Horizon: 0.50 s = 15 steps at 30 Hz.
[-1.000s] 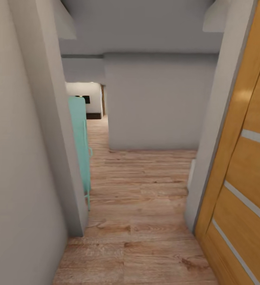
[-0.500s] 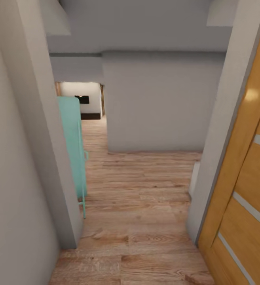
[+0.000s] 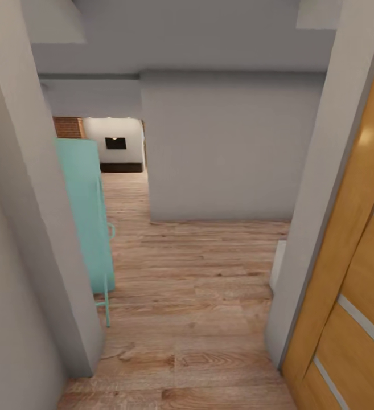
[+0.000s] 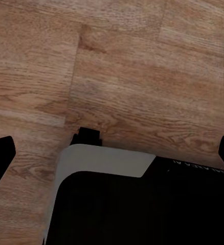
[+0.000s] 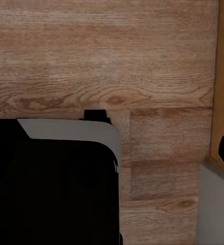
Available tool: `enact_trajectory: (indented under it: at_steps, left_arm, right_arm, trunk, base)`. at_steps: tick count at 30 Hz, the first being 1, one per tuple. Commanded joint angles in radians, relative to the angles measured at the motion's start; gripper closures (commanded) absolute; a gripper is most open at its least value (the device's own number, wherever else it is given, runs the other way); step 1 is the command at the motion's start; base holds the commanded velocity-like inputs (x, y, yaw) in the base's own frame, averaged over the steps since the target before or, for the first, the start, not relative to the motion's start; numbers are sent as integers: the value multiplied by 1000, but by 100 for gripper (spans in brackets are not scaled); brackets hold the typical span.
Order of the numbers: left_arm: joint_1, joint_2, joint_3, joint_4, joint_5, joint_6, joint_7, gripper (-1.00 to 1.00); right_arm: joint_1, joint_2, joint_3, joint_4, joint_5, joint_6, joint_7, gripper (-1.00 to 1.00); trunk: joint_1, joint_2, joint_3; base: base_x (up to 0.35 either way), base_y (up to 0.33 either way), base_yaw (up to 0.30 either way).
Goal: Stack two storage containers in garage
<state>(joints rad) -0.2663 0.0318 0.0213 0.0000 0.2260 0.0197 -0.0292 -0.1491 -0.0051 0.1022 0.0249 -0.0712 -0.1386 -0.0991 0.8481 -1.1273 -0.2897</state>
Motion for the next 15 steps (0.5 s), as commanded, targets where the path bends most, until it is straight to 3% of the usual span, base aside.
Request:
enact_trajectory:
  at_steps: [1,7,15]
  left_arm:
    - [-1,0,2,0,7,4,-3,-100]
    - [-1,0,2,0,7,27,-3,-100]
    - [-1,2,2,0,7,29,-3,-100]
  right_arm:
    - [-1,1,8,3,-7,-5,-1,-100]
    - [-1,-1,10,3,-6,-5,-1,-100]
    - [-1,-1,13,3,-4,-4,-1,-100]
  trunk:
    - [1,-1,-1]
    - [1,-1,-1]
    - [1,-1,-1]
  base:
    - [297,-197,0]
    - [301,-162,0]
    - [320,-27,0]
